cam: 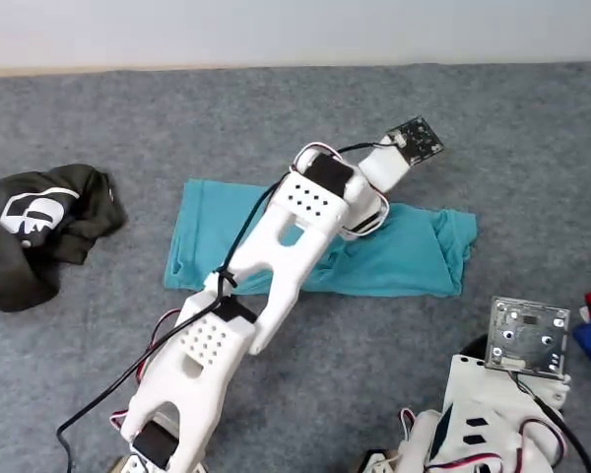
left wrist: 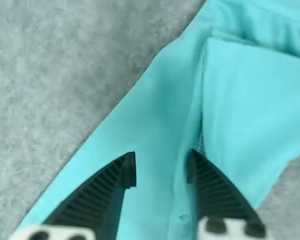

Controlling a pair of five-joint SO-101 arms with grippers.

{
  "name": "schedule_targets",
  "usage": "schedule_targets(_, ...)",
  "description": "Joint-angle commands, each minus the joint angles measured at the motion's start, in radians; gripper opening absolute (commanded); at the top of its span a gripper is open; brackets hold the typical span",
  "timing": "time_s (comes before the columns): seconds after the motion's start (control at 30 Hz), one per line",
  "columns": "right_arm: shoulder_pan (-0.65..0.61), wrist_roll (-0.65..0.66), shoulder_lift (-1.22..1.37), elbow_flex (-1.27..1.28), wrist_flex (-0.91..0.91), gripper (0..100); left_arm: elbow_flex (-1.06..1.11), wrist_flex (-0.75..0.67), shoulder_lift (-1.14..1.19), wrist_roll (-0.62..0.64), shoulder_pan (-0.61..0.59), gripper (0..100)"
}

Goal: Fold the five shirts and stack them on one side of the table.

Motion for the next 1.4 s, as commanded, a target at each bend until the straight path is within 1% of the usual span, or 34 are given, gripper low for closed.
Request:
schedule_targets(0.0,0.008,-0.012,-0.002,-0.034,0.002,0.9,-0.054,0.005,-0.012,-0.029,-0.026,17)
schedule_targets(0.1,0.008,-0.012,-0.002,-0.034,0.002,0.9,-0.079,0.008,-0.011,-0.031,-0.049,17)
schedule_targets(0.43,0.008,-0.012,-0.002,-0.034,0.002,0.9,-0.177,0.126,-0.025,-0.064,-0.101,17)
schedule_targets(0.5,0.008,-0.012,-0.002,-0.034,0.002,0.9,-0.228,0.184,-0.041,-0.066,-0.092,17)
schedule_targets(0.63,0.008,-0.012,-0.002,-0.034,0.002,0.9,-0.312,0.322,-0.069,-0.061,-0.017,17)
schedule_targets(0.67,0.008,-0.012,-0.002,-0.034,0.002,0.9,-0.311,0.331,-0.069,-0.057,0.008,17)
schedule_targets(0.77,0.008,-0.012,-0.002,-0.034,0.002,0.9,-0.245,0.328,-0.084,-0.006,0.046,17)
schedule_targets(0.87,0.008,-0.012,-0.002,-0.034,0.002,0.9,-0.177,0.325,-0.086,0.000,0.078,17)
schedule_targets(0.97,0.008,-0.012,-0.002,-0.034,0.002,0.9,-0.101,0.311,-0.084,0.000,0.081,17)
schedule_targets(1.07,0.008,-0.012,-0.002,-0.034,0.002,0.9,-0.007,0.241,-0.084,-0.003,0.040,17)
schedule_targets(1.23,0.008,-0.012,-0.002,-0.034,0.002,0.9,0.168,0.043,-0.084,-0.005,-0.055,17)
schedule_targets(1.3,0.008,-0.012,-0.002,-0.034,0.002,0.9,0.231,-0.011,-0.084,-0.006,-0.064,17)
schedule_targets(1.37,0.008,-0.012,-0.002,-0.032,0.002,0.9,0.266,-0.026,-0.084,-0.006,-0.058,17)
